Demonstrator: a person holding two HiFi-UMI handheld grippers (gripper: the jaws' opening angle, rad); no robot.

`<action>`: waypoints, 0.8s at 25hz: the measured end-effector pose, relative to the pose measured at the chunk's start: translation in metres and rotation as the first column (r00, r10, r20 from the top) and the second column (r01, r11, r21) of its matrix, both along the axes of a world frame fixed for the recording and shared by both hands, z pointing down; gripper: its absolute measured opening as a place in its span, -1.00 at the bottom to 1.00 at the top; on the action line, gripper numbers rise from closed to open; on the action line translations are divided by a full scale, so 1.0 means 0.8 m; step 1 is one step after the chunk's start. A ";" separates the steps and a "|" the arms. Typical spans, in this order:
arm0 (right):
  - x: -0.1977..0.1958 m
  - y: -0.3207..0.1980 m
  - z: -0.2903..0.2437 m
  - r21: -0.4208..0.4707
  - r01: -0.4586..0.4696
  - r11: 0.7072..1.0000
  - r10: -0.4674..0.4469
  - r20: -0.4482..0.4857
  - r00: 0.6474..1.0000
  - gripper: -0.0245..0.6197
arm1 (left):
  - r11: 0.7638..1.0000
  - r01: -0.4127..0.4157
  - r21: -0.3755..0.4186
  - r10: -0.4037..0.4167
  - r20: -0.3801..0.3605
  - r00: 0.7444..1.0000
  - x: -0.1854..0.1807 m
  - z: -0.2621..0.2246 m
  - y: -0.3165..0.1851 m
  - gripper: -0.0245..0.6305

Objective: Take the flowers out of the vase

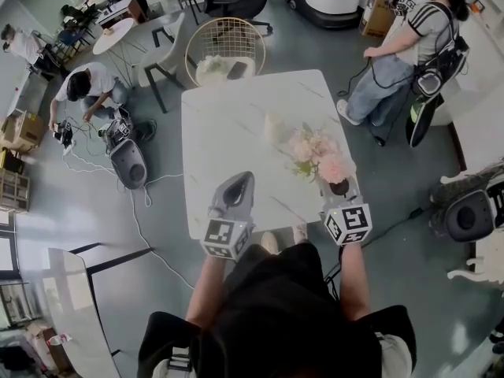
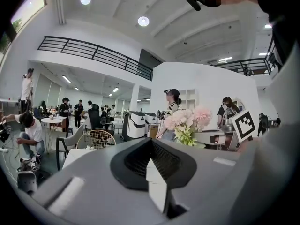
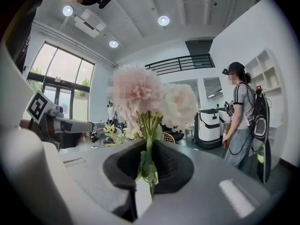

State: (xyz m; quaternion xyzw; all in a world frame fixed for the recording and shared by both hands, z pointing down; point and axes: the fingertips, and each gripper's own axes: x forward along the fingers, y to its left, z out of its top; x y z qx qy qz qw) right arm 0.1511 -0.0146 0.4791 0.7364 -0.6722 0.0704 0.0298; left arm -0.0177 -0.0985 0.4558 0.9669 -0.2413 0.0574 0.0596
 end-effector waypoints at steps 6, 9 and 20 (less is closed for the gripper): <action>0.002 0.000 -0.003 0.003 0.004 1.000 -0.004 0.000 1.000 -0.81 | 1.000 0.003 0.004 -0.003 0.001 1.000 0.002 0.000 0.000 -0.90; 0.001 0.002 -0.004 -0.001 0.012 1.000 -0.012 -0.003 1.000 -0.81 | 1.000 0.005 0.006 -0.005 0.001 1.000 0.004 -0.003 0.003 -0.90; 0.003 -0.002 -0.003 -0.002 0.026 1.000 -0.026 -0.001 1.000 -0.81 | 1.000 0.016 -0.001 -0.016 0.003 1.000 0.009 -0.004 -0.001 -0.90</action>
